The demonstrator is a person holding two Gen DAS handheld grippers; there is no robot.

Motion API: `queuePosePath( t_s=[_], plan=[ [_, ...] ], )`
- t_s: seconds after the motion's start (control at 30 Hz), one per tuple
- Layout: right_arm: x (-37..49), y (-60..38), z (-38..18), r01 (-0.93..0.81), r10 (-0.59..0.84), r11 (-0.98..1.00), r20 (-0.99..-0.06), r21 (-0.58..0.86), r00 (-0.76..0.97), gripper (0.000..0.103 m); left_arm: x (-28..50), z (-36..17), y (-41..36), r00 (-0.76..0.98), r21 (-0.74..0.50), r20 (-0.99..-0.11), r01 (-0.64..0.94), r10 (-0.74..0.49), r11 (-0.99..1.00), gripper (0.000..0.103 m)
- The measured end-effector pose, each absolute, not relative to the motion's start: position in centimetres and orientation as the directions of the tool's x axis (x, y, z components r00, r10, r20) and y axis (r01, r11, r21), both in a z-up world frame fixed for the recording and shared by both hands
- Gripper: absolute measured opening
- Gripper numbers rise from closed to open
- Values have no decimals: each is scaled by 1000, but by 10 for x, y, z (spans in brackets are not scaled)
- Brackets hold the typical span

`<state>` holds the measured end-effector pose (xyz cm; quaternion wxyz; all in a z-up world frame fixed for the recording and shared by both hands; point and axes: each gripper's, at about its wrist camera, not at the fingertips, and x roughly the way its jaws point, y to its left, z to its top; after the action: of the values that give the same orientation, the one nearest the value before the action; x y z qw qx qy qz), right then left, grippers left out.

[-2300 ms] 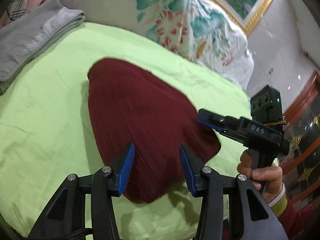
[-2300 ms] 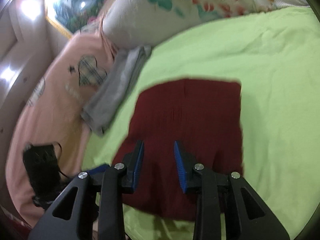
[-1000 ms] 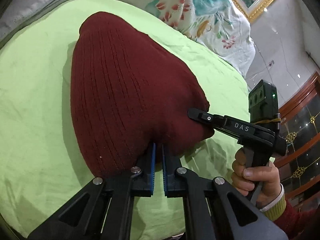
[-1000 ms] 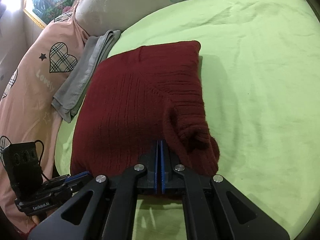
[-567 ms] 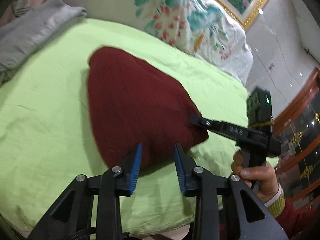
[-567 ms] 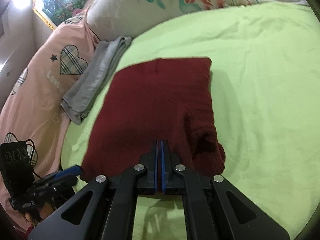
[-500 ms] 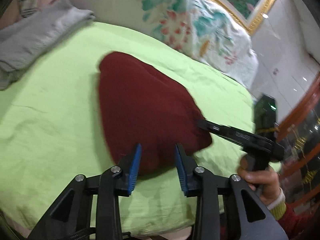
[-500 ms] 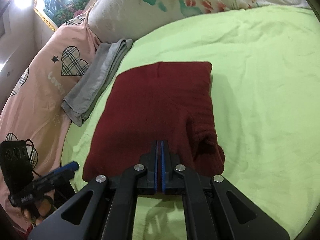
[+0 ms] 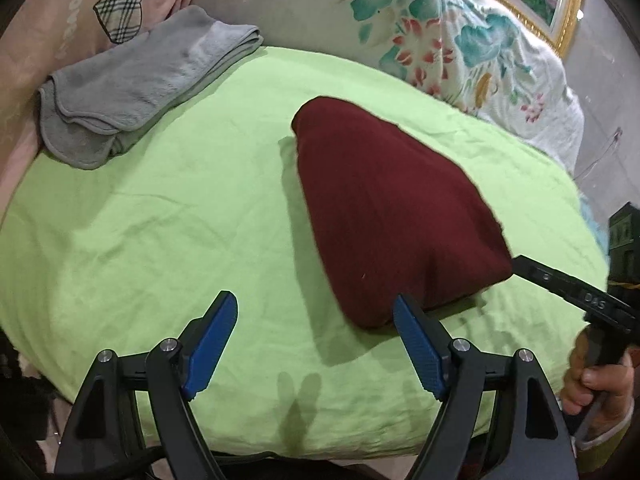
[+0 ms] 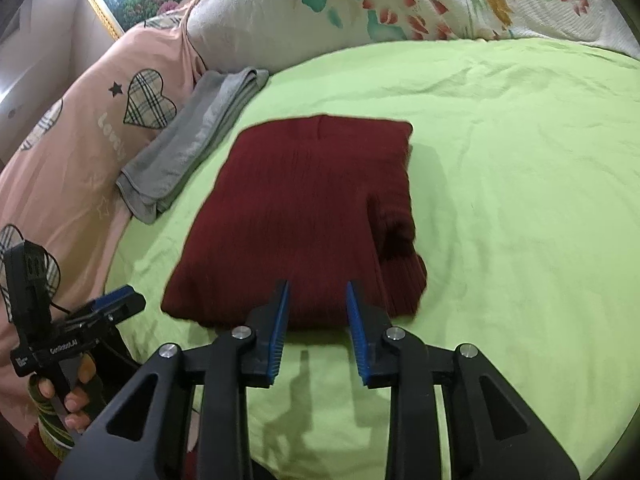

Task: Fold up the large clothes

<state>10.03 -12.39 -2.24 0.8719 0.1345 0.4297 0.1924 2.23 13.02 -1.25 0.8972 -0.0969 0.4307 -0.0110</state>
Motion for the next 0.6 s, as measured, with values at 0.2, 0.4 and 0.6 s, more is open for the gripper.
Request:
queuePosePath(
  t_s=[0.2, 0.4, 0.6],
  plan=[
    [81, -127, -36, -202, 421, 906, -735, 373, 531, 39, 15, -18, 126, 613, -120, -789, -89, -40, 989, 82],
    [67, -128, -44, -197, 405, 913, -754, 356, 518, 46, 9, -17, 122, 611, -85, -792, -88, -13, 993, 82],
    [64, -126, -40, -208, 408, 913, -750, 352, 521, 50, 7, -15, 117, 606, -54, -796, -87, 10, 995, 82]
  ],
)
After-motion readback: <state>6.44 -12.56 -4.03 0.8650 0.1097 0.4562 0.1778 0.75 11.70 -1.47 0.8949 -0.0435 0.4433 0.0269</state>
